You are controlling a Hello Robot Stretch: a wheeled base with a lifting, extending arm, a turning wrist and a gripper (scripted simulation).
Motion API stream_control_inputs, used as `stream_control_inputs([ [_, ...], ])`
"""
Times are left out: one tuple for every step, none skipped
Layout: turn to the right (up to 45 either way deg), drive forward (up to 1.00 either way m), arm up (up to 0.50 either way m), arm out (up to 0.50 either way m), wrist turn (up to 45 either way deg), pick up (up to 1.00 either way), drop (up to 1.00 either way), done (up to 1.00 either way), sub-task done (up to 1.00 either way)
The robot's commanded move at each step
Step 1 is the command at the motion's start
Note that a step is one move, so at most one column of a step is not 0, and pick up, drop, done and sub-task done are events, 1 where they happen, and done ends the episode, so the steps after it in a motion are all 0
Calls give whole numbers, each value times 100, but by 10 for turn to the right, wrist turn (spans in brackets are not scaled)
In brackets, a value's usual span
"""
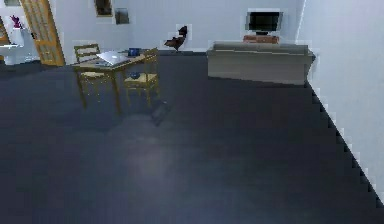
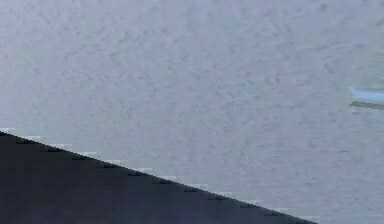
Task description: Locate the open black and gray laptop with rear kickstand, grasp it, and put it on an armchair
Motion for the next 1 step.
stream_control_inputs([
  [0, 100, 0, 0, 0, 0, 0, 0, 0],
])
